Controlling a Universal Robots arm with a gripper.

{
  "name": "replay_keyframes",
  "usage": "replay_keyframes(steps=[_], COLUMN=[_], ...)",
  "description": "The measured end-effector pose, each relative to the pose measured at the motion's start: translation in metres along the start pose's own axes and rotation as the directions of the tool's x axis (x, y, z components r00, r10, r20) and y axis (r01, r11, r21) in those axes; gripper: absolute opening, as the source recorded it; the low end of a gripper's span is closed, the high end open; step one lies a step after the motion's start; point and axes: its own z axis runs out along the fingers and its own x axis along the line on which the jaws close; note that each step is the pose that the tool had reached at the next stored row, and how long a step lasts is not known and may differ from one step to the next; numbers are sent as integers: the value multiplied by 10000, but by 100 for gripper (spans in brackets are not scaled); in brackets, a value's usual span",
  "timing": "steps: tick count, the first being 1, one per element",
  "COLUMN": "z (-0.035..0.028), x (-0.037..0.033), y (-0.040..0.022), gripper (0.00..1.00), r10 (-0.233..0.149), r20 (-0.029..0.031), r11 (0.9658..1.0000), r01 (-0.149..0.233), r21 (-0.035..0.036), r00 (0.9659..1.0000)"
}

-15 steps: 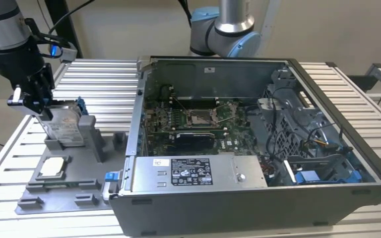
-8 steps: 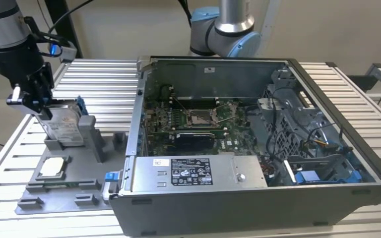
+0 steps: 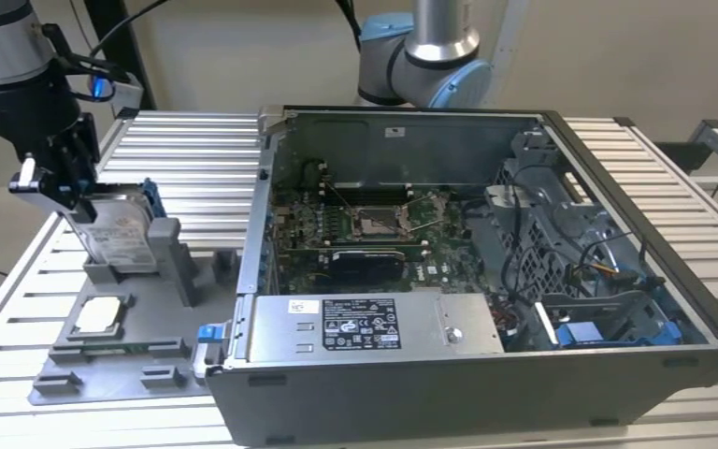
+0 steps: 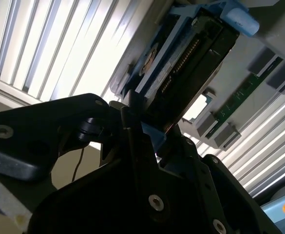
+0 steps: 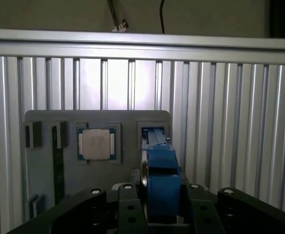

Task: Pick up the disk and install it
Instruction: 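Pick up the disk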

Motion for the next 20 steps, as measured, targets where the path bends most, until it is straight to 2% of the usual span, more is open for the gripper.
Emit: replay_keyframes(steps=[20], z=[-321], x=[-12], y=[3], gripper=[0], r10=[0], r20=[0], r11=[10000], r01=[0], r21=[-1], r00=[10000])
